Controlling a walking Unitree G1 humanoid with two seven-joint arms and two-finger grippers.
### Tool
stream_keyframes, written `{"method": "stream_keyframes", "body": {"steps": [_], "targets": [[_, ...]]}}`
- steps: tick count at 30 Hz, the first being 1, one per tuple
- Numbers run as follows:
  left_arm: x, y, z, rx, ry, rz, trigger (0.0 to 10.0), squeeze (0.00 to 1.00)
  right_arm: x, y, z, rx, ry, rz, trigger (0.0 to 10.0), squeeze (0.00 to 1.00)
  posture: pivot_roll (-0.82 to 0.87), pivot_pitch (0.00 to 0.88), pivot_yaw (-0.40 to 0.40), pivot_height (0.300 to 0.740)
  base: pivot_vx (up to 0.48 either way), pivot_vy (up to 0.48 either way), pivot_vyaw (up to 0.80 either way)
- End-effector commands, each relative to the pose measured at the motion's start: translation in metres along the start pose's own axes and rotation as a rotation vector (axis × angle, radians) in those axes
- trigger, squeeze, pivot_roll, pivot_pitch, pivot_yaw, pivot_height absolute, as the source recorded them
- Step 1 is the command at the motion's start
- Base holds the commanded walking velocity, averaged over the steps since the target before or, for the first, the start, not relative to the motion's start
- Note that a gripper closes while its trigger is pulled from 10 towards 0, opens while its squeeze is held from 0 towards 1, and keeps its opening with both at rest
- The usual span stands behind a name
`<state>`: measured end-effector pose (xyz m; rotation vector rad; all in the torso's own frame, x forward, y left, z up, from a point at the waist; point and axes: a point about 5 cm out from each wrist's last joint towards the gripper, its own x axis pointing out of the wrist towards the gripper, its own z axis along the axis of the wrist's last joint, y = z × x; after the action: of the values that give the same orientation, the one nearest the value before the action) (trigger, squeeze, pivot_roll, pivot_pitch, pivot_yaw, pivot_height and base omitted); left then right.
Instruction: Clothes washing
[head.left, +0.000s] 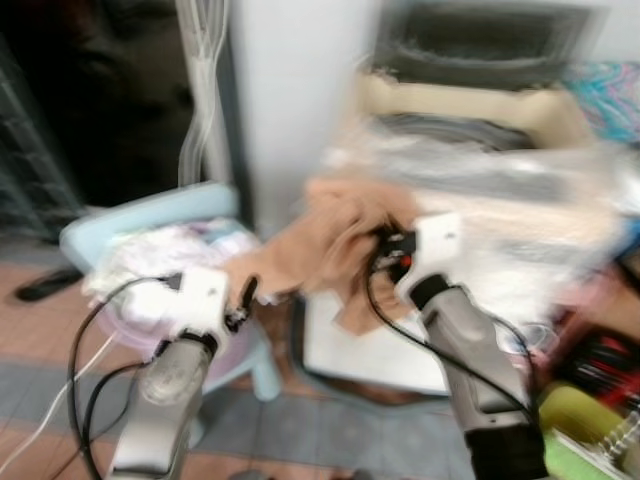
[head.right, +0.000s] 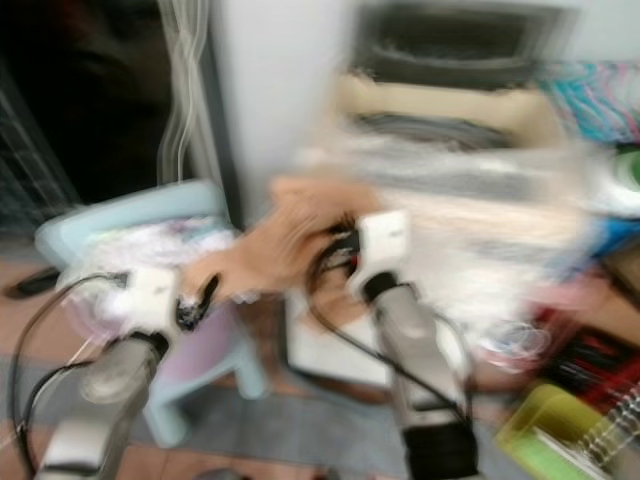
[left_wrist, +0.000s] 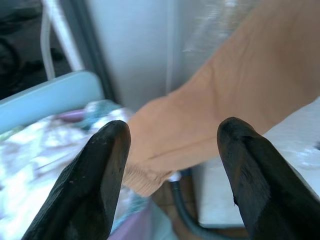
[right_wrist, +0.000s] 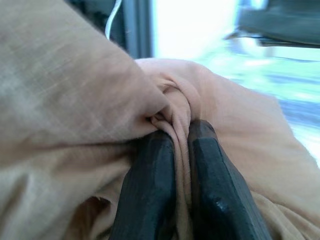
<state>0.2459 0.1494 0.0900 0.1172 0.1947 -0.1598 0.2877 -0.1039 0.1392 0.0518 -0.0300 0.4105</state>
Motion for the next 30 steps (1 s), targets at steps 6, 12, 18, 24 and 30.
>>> {"method": "stream_keyframes", "body": {"steps": [6, 12, 18, 24, 30], "targets": [[0.0, 0.005, 0.005, -0.051, -0.024, 0.059, 10.0, 0.0, 0.004, 0.0, 0.012, -0.03, -0.049, 0.034, 10.0, 0.0, -0.02, 0.0, 0.016, 0.74, 0.0, -0.046, -0.38], [-0.002, 0.017, 0.009, -0.099, -0.044, 0.127, 10.0, 0.0, 0.005, 0.001, 0.014, -0.071, -0.059, 0.064, 10.0, 0.0, -0.02, 0.0, 0.017, 0.74, 0.148, 0.0, 0.0], [-0.001, 0.018, 0.012, -0.104, -0.053, 0.122, 10.0, 0.0, 0.016, -0.002, 0.025, -0.11, -0.101, 0.089, 10.0, 0.0, -0.01, 0.0, 0.029, 0.74, 0.366, 0.0, 0.0], [-0.002, 0.015, 0.01, -0.121, -0.047, 0.121, 10.0, 0.0, 0.025, -0.005, 0.032, -0.121, -0.123, 0.098, 10.0, 0.0, -0.01, 0.0, 0.024, 0.74, 0.406, 0.0, 0.0], [0.0, 0.015, 0.011, -0.118, -0.045, 0.118, 10.0, 0.0, 0.034, -0.004, 0.042, -0.175, -0.151, 0.144, 10.0, 0.0, -0.01, 0.0, 0.026, 0.74, 0.411, 0.0, 0.0]]}}
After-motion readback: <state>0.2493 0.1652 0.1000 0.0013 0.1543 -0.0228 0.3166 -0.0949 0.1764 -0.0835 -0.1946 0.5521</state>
